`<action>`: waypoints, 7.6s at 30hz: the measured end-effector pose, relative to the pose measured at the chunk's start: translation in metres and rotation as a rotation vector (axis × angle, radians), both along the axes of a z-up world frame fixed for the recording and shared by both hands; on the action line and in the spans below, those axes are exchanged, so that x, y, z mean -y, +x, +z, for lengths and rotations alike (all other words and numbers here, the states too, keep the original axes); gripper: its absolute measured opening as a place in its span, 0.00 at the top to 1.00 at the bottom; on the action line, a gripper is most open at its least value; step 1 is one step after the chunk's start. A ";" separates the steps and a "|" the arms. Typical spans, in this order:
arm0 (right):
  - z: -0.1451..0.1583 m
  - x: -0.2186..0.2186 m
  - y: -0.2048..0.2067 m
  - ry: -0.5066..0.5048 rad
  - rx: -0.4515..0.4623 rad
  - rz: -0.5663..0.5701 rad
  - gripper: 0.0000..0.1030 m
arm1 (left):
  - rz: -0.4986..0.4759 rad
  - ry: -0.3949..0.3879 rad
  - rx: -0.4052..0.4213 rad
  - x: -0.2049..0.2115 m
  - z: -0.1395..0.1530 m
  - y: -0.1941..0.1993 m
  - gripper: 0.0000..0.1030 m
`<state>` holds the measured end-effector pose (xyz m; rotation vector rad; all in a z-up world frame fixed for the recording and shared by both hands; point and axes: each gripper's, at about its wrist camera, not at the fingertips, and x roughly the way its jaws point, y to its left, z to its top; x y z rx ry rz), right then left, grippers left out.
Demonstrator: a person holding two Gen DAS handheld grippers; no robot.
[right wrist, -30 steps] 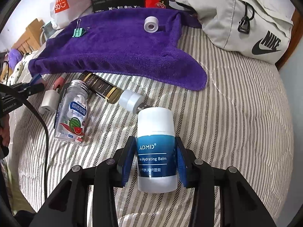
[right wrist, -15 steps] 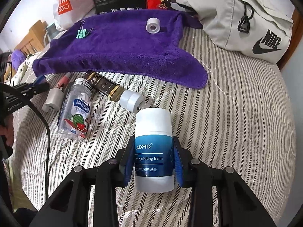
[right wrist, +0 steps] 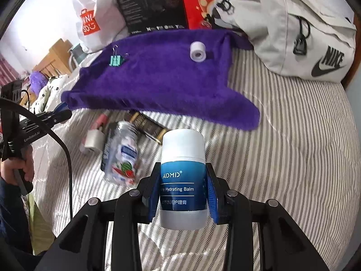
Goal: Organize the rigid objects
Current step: 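Place the pink tube on the towel by the clip while the right tool sets the balm bottle there, then grasp the pink marker with the left tool while the right tool grasps the white plug adapter, then lift the pink marker toward the towel while the right tool carries the plug adapter, then lower the pink marker onto the towel and open the left tool while the right tool sets the adapter there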
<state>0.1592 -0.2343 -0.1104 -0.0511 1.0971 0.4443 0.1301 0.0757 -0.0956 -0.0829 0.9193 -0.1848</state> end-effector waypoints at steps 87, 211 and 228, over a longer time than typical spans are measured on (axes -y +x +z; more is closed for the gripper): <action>0.030 -0.009 0.051 -0.014 0.061 -0.043 0.38 | -0.087 0.154 -0.024 0.052 0.017 0.027 0.46; 0.032 -0.072 0.090 0.046 0.113 0.143 0.64 | 0.000 -0.046 0.014 -0.020 0.042 0.042 0.84; -0.001 -0.090 0.129 0.007 0.064 0.121 0.64 | -0.082 -0.037 -0.052 0.017 0.013 0.106 0.84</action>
